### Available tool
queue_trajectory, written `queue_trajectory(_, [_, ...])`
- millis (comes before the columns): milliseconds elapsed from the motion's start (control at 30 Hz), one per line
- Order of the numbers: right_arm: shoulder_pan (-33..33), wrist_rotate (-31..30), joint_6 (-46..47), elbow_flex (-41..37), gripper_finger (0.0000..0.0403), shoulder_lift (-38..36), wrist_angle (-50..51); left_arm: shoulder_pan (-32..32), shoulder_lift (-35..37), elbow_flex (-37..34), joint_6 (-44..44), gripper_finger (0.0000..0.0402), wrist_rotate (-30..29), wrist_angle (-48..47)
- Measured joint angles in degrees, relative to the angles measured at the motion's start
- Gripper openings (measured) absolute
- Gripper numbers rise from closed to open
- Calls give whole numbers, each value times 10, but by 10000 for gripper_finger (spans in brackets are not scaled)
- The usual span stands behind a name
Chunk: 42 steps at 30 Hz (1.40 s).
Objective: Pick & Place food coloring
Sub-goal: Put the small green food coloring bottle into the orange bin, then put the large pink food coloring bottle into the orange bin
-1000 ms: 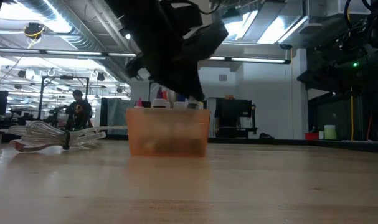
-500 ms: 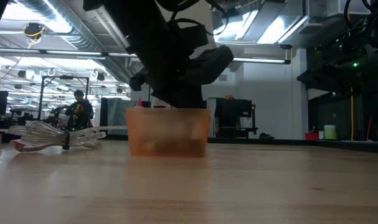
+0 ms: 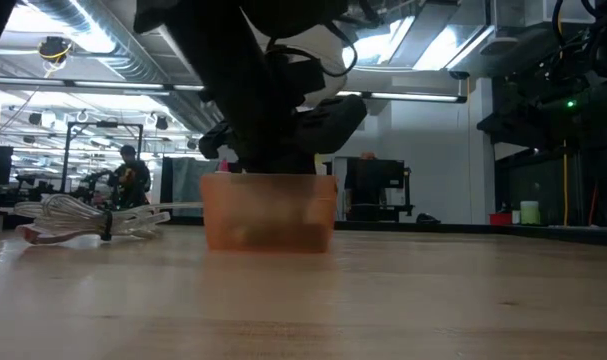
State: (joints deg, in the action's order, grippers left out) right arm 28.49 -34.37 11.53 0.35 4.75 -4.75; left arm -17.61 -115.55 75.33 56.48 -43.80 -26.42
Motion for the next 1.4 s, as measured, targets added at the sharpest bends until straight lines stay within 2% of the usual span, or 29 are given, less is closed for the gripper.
queue_trajectory(400, [0,0,0,0,323,0,0,-1,3,-1,-2,105,14,-2])
queue_trajectory(600, [0,0,0,0,323,0,0,1,20,-2,-5,115,22,2])
queue_trajectory(800, [0,0,0,0,323,0,0,1,65,-1,-50,114,28,14])
queue_trajectory(867, [0,0,0,0,323,0,0,2,81,-1,-61,114,42,12])
queue_trajectory(1000, [0,0,0,0,323,0,0,2,108,-2,-69,125,108,-7])
queue_trajectory(1167, [0,0,0,0,323,0,0,-9,165,-77,-64,158,152,25])
queue_trajectory(1400, [0,0,0,0,323,0,0,-40,304,-221,-36,206,155,53])
